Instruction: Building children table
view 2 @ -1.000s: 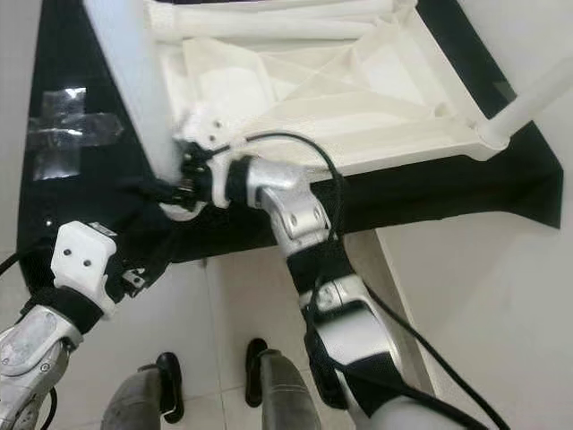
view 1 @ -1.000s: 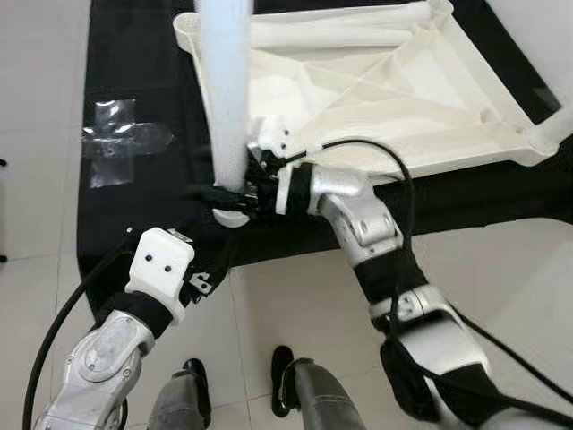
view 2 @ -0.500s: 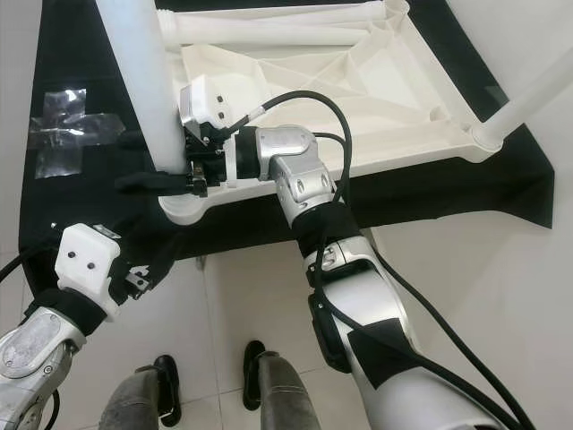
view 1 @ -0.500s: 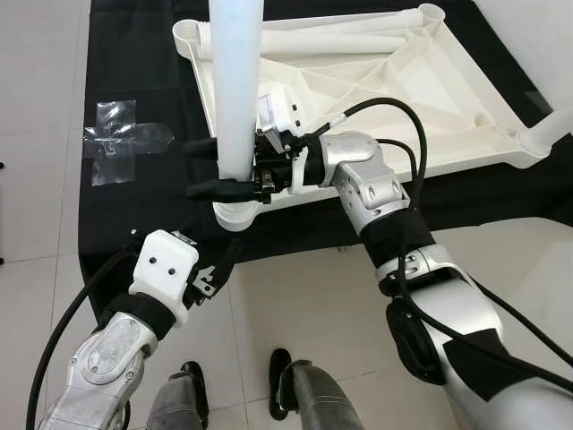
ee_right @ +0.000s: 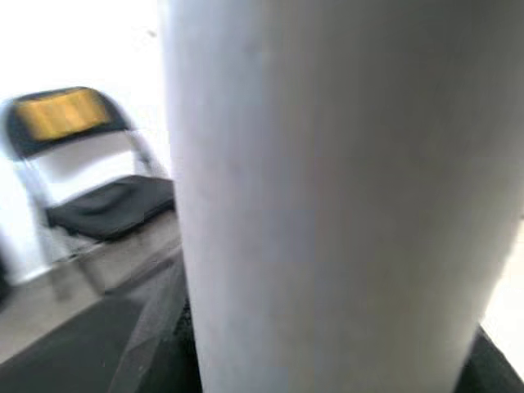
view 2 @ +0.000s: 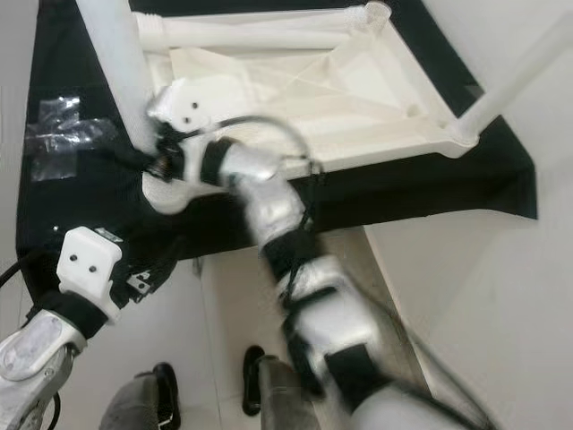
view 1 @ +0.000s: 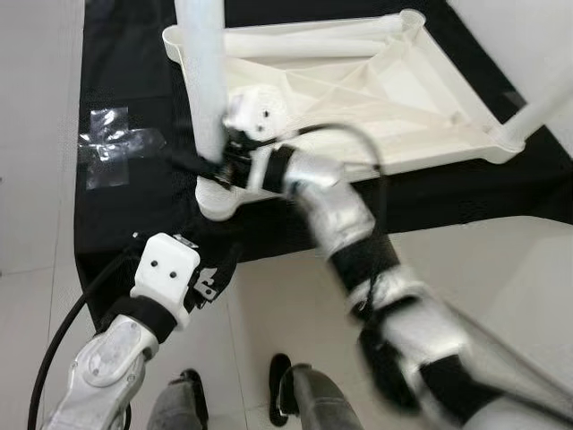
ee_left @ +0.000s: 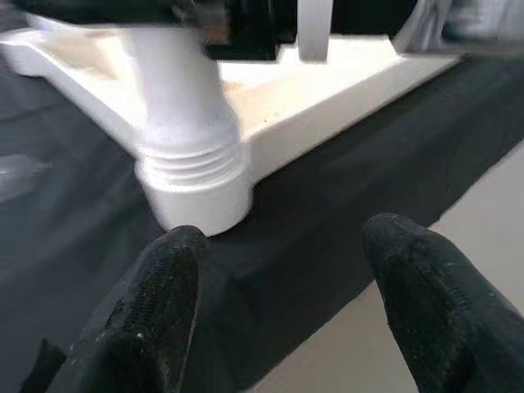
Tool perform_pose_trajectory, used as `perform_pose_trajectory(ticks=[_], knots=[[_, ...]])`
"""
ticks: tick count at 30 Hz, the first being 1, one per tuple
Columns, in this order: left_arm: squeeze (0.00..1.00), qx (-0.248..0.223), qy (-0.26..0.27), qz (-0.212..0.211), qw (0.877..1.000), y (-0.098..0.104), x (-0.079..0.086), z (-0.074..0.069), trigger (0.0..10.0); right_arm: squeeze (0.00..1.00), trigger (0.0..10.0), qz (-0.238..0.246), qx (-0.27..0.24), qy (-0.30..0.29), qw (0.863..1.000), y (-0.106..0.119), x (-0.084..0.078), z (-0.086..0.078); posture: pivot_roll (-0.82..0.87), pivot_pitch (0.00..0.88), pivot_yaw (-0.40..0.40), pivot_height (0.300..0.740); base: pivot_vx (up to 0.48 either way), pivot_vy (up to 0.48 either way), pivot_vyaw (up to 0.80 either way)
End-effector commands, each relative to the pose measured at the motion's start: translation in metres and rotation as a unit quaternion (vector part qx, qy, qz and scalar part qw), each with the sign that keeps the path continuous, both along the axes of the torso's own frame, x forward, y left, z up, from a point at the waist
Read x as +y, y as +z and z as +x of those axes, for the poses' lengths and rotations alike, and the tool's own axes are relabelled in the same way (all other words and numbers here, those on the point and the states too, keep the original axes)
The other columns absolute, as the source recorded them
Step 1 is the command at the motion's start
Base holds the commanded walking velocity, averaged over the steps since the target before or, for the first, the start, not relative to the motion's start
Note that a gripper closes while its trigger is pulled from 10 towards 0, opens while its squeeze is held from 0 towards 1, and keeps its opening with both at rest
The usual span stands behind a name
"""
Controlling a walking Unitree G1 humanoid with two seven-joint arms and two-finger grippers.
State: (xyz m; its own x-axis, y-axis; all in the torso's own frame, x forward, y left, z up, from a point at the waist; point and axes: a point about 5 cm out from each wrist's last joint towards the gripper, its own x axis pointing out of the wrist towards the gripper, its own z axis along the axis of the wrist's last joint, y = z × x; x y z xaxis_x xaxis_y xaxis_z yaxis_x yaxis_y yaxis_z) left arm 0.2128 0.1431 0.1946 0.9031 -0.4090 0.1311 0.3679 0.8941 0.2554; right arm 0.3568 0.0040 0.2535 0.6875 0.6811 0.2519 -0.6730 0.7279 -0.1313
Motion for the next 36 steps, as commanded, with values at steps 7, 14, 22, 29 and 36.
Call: perform_pose_trajectory(ticks=[7,14,22,29,36], knots=[[0.0,0.013,-0.011,0.003,1.0,-0.006,-0.005,0.001,10.0,0.0,0.0,-0.056,0.115,-0.011,0.992,-0.071,-0.009,-0.02,0.14,0.307,-0.173,0.74,0.0,0.0,0.0],[0.0,0.009,-0.001,0.005,1.0,-0.005,-0.001,0.002,10.0,1.0,10.0,-0.047,0.068,0.049,0.995,-0.043,-0.002,-0.01,0.16,0.295,-0.18,0.74,0.0,0.0,0.0],[0.0,0.009,0.0,0.005,1.0,-0.006,-0.003,0.001,10.0,0.0,10.0,-0.039,-0.009,0.228,0.973,0.001,-0.012,-0.013,0.18,0.267,-0.18,0.74,0.0,0.0,0.0],[0.0,0.007,0.001,0.007,1.0,-0.005,-0.003,0.001,10.0,0.0,10.0,-0.1,-0.026,0.352,0.93,0.009,-0.021,-0.01,0.2,0.273,-0.185,0.74,0.0,0.0,0.0],[0.0,0.001,0.001,0.009,1.0,-0.002,-0.003,0.003,10.0,0.0,0.0,-0.126,-0.024,0.393,0.911,0.009,-0.022,-0.007,0.2,0.278,-0.188,0.74,0.0,0.0,0.0]])
